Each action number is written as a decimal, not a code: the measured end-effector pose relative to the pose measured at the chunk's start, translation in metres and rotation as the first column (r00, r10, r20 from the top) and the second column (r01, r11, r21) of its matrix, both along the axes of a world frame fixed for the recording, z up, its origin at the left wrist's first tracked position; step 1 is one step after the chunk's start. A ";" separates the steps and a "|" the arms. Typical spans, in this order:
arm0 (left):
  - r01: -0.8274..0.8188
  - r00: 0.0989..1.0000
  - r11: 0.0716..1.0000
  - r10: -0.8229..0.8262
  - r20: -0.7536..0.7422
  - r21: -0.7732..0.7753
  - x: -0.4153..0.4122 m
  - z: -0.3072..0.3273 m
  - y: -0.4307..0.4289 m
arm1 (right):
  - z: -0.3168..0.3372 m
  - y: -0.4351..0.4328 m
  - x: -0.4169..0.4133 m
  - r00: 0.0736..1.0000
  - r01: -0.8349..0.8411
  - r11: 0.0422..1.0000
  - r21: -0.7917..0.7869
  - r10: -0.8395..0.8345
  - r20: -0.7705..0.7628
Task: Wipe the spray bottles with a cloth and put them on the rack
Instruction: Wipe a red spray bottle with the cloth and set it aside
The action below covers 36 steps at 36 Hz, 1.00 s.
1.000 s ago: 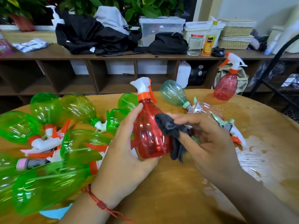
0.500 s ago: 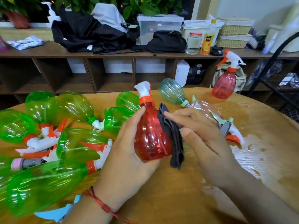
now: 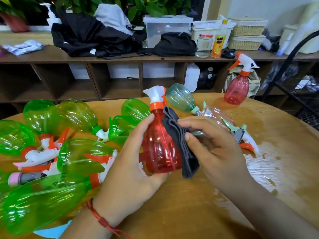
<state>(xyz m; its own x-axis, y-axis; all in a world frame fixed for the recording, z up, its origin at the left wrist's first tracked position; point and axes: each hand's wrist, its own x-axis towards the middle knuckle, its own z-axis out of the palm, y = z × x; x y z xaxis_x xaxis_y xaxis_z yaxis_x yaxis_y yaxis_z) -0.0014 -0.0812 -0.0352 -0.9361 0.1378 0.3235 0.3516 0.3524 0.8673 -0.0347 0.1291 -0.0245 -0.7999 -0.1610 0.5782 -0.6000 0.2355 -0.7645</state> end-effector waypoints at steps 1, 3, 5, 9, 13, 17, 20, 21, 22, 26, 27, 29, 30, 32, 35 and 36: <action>0.015 1.000 1.000 -0.015 -0.001 -0.017 0.001 0.000 0.000 | 0.001 0.001 0.000 1.000 0.002 1.000 -0.026 -0.002 0.012; 0.039 0.999 0.997 -0.040 -0.005 -0.064 0.003 0.000 0.002 | 0.004 0.002 0.000 1.000 0.017 0.999 -0.047 -0.016 0.026; 0.059 0.998 0.991 -0.061 -0.016 -0.119 0.003 -0.001 0.003 | 0.005 0.001 0.000 0.999 0.028 0.998 -0.051 -0.026 0.042; 0.019 0.996 0.981 -0.036 -0.083 -0.192 0.002 -0.003 0.003 | 0.005 0.002 0.000 0.999 0.028 0.997 0.070 -0.026 -0.035; -0.106 0.989 0.969 0.080 -0.121 -0.222 0.004 -0.002 0.002 | 0.006 0.006 -0.002 0.996 -0.030 0.978 0.204 0.047 -0.076; -0.147 0.988 0.988 0.145 -0.046 -0.052 -0.003 -0.005 -0.005 | 0.007 0.004 0.003 0.990 -0.080 0.961 0.265 0.107 -0.088; -0.143 0.990 0.985 0.143 0.008 0.100 -0.006 -0.002 -0.006 | 0.002 0.000 0.006 0.987 -0.103 0.947 0.303 0.136 -0.090; -0.134 0.991 0.982 0.133 0.017 0.131 -0.006 -0.001 -0.005 | 0.001 0.000 0.007 0.987 -0.088 0.944 0.319 0.126 -0.100; -0.125 0.992 0.980 0.123 0.025 0.153 -0.005 0.000 -0.004 | 0.001 -0.001 0.008 0.988 -0.072 0.943 0.325 0.112 -0.103; -0.087 0.996 0.981 0.085 0.022 0.172 -0.002 0.001 0.000 | 0.004 -0.002 0.009 0.993 -0.060 0.964 0.259 0.086 -0.087; -0.080 0.997 0.984 0.077 0.023 0.161 -0.003 0.000 0.000 | 0.005 -0.001 0.009 0.994 -0.059 0.969 0.241 0.079 -0.075; -0.054 0.998 0.989 0.050 0.030 0.139 -0.003 0.001 -0.001 | 0.008 -0.001 0.008 0.997 -0.057 0.976 0.211 0.068 -0.045; -0.044 0.999 0.991 0.041 0.029 0.129 -0.003 0.001 -0.001 | 0.008 -0.001 0.008 0.997 -0.057 0.979 0.196 0.064 -0.030; -0.025 0.999 0.993 0.021 0.031 0.114 -0.002 0.000 -0.002 | 0.008 -0.001 0.006 0.997 -0.076 0.987 0.141 0.075 0.014; 0.023 0.998 0.993 -0.030 0.052 0.120 0.001 0.000 0.000 | 0.008 0.000 0.003 0.989 -0.112 0.994 -0.020 0.113 0.097; 0.041 0.998 0.992 -0.047 0.045 0.119 0.002 0.000 0.001 | 0.009 0.000 0.001 0.986 -0.109 0.992 -0.061 0.115 0.122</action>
